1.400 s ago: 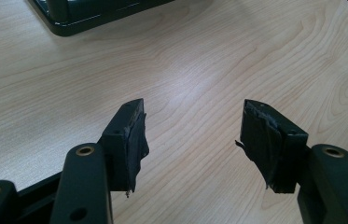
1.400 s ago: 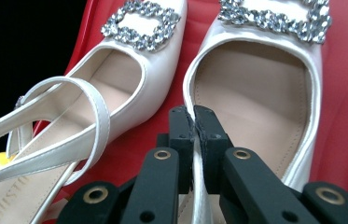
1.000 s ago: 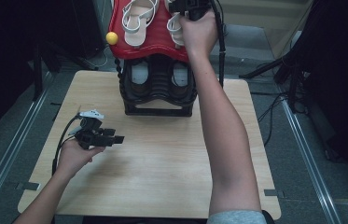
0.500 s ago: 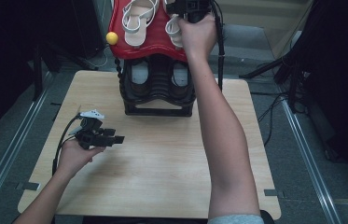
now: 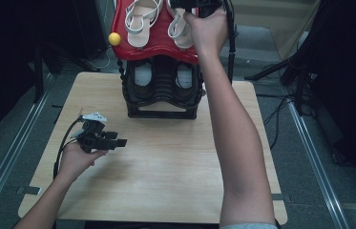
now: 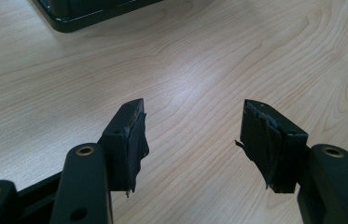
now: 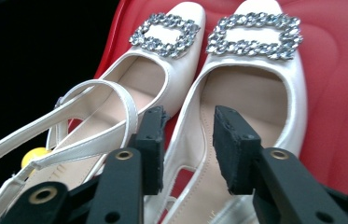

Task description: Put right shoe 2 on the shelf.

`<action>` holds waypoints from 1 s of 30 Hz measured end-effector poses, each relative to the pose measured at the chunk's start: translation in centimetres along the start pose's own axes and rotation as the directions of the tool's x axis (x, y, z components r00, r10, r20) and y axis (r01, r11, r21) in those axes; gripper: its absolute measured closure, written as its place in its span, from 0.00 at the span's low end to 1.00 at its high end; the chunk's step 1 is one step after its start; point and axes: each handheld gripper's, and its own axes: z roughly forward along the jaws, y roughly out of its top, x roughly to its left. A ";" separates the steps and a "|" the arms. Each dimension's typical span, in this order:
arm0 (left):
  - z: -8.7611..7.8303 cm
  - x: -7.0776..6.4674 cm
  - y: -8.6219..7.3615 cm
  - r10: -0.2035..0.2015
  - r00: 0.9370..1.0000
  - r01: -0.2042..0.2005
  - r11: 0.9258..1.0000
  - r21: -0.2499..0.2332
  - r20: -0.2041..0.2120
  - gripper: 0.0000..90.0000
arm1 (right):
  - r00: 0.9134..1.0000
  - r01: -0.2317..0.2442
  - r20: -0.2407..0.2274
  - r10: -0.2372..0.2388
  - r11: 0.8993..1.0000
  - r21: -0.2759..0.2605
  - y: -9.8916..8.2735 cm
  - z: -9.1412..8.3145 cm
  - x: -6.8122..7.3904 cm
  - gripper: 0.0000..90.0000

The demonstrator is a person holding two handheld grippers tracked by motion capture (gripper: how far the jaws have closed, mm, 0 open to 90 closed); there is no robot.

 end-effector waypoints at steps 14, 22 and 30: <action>-0.3 0.4 0.0 0.002 1.000 -0.002 1.000 0.002 -0.018 0.46 | 1.000 -0.002 0.005 0.002 1.000 -0.012 0.2 -2.6 -1.8 0.57; 0.0 0.2 0.0 0.016 1.000 -0.016 1.000 0.015 -0.022 0.46 | 1.000 -0.012 -0.007 0.011 1.000 -0.011 -0.1 -3.7 -2.8 0.56; -0.1 0.3 0.0 0.013 1.000 -0.013 1.000 0.008 -0.022 0.46 | 1.000 -0.010 0.014 0.010 1.000 -0.014 -1.4 -4.6 -4.4 0.56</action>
